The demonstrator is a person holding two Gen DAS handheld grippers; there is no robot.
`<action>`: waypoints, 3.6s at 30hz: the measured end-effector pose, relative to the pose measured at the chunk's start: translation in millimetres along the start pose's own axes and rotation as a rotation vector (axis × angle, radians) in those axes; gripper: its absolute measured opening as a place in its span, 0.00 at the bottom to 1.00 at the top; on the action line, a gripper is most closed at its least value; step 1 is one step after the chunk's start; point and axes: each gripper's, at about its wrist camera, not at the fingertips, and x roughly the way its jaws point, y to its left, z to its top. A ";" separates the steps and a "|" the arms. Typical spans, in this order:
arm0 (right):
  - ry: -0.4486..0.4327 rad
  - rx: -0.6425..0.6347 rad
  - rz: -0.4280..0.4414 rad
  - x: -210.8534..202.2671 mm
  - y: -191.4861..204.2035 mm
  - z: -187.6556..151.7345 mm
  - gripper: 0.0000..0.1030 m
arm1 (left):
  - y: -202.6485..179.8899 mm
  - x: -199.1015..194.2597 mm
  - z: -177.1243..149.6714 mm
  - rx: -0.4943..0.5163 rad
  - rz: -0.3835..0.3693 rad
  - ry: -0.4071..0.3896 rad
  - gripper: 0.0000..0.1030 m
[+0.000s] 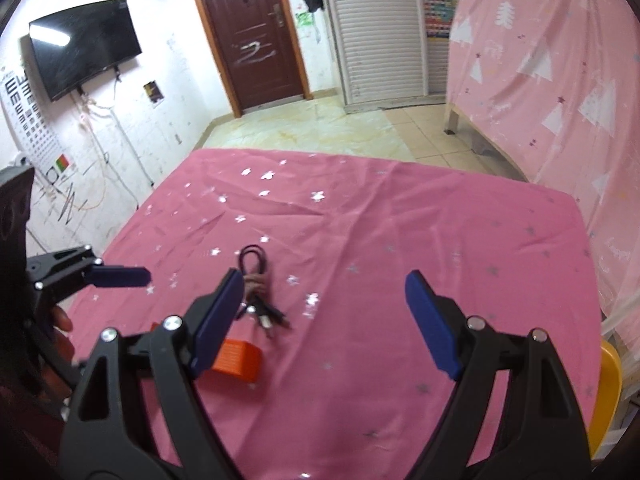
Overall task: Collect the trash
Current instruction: 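Move both tools back over the table toward the orange box and black cable, then grasp the orange box with the left tool while the right grasps the black cable, then carry box and cable to the orange bin and open both tools over it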
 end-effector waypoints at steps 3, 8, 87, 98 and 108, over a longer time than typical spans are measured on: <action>0.027 -0.036 0.026 10.5 16.3 2.1 0.77 | -2.3 3.1 -6.8 0.035 -0.011 0.005 0.74; 0.065 -0.081 0.042 25.4 34.3 4.7 0.77 | -6.9 11.7 -13.7 0.081 -0.021 0.022 0.58; -0.203 0.316 -0.132 -111.0 -168.4 -66.4 0.19 | -174.0 46.1 62.1 0.278 0.045 -0.049 0.16; -0.210 0.463 -0.233 -143.5 -235.8 -127.4 0.19 | -244.1 78.3 78.7 0.350 -0.010 -0.014 0.17; -0.154 0.561 -0.274 -132.4 -280.4 -168.3 0.19 | -303.7 113.1 102.0 0.343 -0.098 0.050 0.16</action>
